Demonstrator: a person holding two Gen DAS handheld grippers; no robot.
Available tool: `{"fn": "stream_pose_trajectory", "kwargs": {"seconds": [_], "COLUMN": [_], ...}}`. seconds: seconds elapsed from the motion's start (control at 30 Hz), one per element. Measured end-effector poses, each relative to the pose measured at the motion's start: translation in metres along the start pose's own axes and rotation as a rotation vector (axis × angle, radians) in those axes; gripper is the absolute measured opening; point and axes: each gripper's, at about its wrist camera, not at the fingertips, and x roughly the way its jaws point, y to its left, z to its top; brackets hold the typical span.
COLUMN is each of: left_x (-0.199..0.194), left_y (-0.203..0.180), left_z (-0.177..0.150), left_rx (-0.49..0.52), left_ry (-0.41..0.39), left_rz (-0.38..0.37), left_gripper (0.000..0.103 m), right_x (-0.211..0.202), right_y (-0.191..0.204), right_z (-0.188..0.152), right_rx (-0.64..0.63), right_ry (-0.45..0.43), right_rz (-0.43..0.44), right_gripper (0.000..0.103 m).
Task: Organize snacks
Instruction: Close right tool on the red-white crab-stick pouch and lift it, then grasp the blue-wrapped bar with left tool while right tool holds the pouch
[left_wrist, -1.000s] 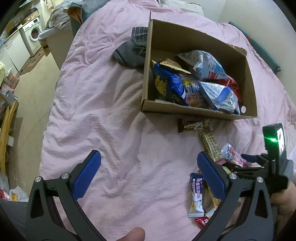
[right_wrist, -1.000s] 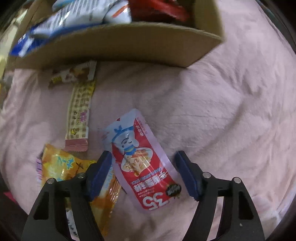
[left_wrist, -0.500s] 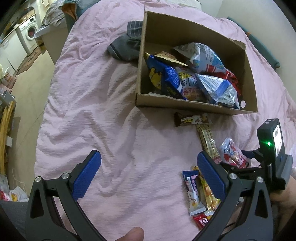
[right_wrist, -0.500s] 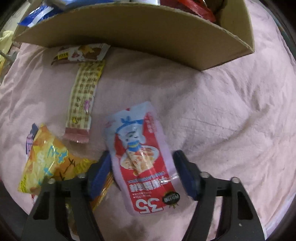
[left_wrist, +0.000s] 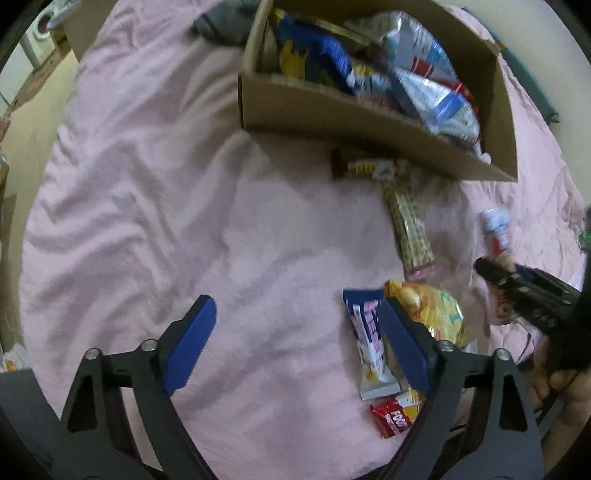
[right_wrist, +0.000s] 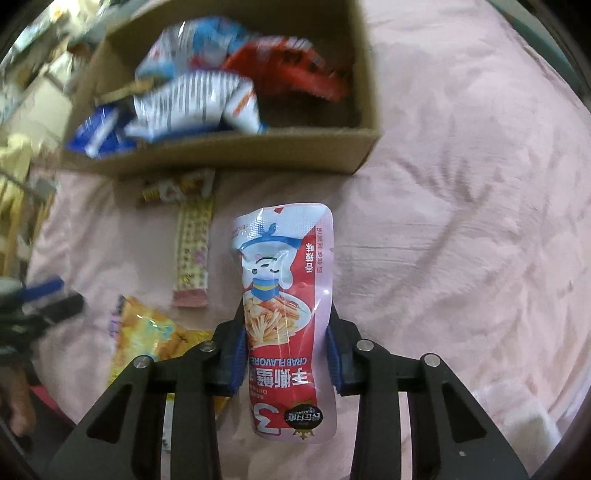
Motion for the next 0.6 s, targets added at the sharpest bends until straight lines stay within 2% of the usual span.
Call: {"fn": "stream_pose_trajectory", "kwargs": {"seconds": [0.07,0.13,0.3,0.4,0.5,0.57,0.6], "left_x": [0.008,0.015,0.033,0.042,0.05,0.051,0.051], "left_y": [-0.002,-0.008,-0.033,-0.047,-0.052,-0.052,-0.052], "left_z": [-0.004,-0.008,-0.017,-0.019,-0.02,-0.021,-0.022], "left_rx": [-0.019,-0.004,0.051,0.099,0.135,0.139,0.14], "left_ry": [0.041,0.069,0.125,0.127,0.123,0.113,0.109], "left_rz": [-0.028,-0.037,-0.062,-0.057,-0.02,-0.001,0.01], "left_gripper": [0.064,0.058,0.053,0.052,0.038,0.02,0.015], "right_x": [-0.011,-0.017,-0.021,-0.027,-0.022,-0.02,-0.02], "right_y": [-0.005,-0.011,-0.028,-0.021,-0.005,0.003,0.005], "right_z": [0.0,0.001,0.004,0.002,0.002,0.003,0.004], "right_rx": [0.031,0.067,0.129,0.12,0.11,0.1,0.094], "right_ry": [-0.03,-0.052,-0.071,-0.081,-0.078,-0.081,-0.084], "right_rz": [0.017,0.032,0.074,0.083,0.088,0.089,0.09], "right_gripper": [0.037,0.037,0.037,0.037,0.037,0.037,0.037]}}
